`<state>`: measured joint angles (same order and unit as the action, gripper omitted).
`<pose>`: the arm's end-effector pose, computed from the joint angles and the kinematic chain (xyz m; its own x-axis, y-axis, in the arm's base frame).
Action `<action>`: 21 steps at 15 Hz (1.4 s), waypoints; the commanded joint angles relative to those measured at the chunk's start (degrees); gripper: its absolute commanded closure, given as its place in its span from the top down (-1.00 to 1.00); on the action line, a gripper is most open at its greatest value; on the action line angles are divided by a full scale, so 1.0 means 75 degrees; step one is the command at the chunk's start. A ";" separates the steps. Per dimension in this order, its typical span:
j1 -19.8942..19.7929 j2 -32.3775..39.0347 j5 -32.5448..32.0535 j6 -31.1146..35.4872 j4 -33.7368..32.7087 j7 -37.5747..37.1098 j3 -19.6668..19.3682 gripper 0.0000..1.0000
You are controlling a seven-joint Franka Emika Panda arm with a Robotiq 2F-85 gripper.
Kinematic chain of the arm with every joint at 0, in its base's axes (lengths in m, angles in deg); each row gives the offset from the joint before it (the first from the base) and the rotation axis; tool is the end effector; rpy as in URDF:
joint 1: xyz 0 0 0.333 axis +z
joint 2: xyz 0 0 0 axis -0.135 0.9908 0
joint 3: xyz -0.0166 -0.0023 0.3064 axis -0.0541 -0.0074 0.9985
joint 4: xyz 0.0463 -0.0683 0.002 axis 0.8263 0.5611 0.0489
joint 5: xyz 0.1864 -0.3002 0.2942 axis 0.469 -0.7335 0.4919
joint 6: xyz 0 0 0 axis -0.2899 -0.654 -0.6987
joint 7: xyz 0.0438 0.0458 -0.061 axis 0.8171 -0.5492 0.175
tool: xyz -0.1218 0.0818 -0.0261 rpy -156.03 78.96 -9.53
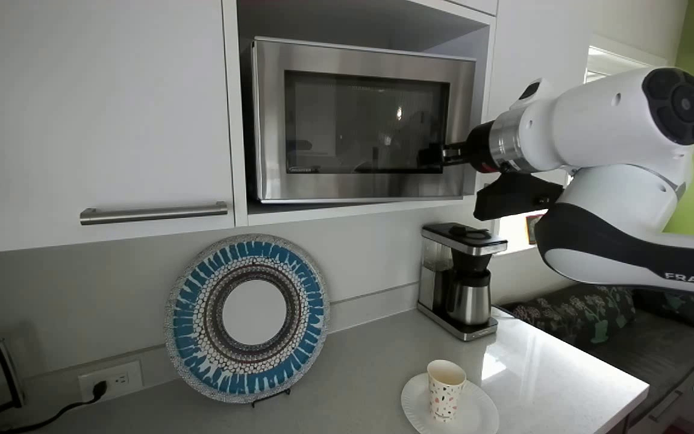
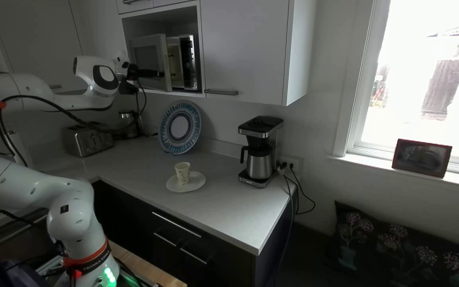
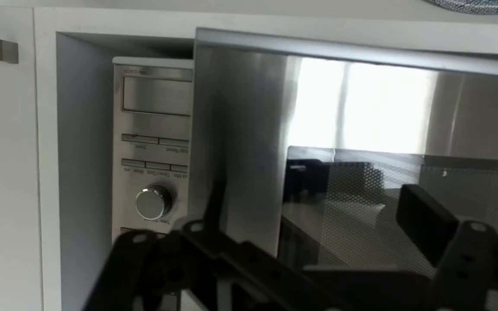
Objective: Close the microwave door fully, turn the round knob on the microwave to the right
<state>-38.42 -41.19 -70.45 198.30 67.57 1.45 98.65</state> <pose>0.5020 0.1517 0.7090 0.1655 0.0600 0.9844 -0.1939 -0.9767 0.0921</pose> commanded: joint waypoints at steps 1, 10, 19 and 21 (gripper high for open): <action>-0.0880 0.0321 0.0319 0.0441 -0.0411 0.0001 0.0560 1.00; -0.2224 0.1105 0.1006 0.0654 -0.1374 0.0244 0.1802 1.00; -0.2896 0.1094 0.1296 0.0557 -0.1733 0.0373 0.2353 1.00; -0.2890 0.1086 0.1349 0.0556 -0.1732 0.0415 0.2351 1.00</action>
<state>-59.69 -32.64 -62.70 202.36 54.44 2.60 115.93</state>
